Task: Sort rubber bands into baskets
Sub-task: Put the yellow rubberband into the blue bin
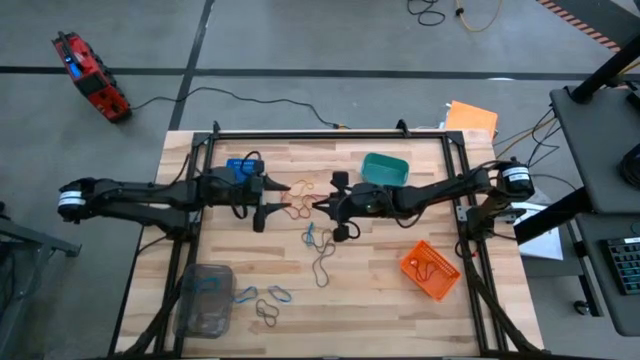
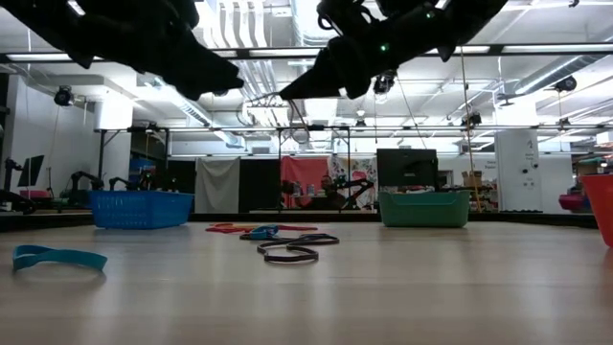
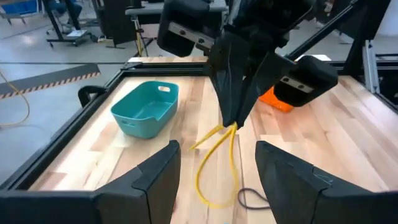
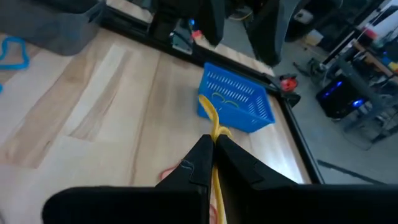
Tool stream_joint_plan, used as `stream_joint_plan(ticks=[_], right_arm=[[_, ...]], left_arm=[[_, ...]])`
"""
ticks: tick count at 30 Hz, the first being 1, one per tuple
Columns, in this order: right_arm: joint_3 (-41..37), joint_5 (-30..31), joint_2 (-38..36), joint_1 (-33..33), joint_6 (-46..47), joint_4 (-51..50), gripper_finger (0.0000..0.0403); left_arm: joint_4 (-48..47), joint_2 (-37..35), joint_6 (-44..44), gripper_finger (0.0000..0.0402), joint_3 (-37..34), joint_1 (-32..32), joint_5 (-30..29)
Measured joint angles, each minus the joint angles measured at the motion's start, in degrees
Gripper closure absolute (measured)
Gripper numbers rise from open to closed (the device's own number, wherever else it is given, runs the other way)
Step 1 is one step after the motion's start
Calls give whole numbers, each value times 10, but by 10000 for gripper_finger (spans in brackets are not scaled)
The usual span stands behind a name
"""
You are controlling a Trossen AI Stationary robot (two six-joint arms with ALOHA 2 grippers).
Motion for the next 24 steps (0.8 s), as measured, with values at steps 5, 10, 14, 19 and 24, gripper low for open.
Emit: stream_joint_plan(ticks=[5,10,14,19,24], right_arm=[[0,0,0,-1,-15,22,391],[0,0,0,-5,-19,32,391],[0,0,0,-6,-24,33,391],[0,0,0,-5,-25,35,391],[0,0,0,-5,-27,36,391]], left_arm=[[2,41,20,209,16,0,0],[6,88,50,209,40,0,-1],[7,119,61,209,54,0,-1],[5,152,65,209,68,0,-1],[5,176,75,229,82,0,-1]])
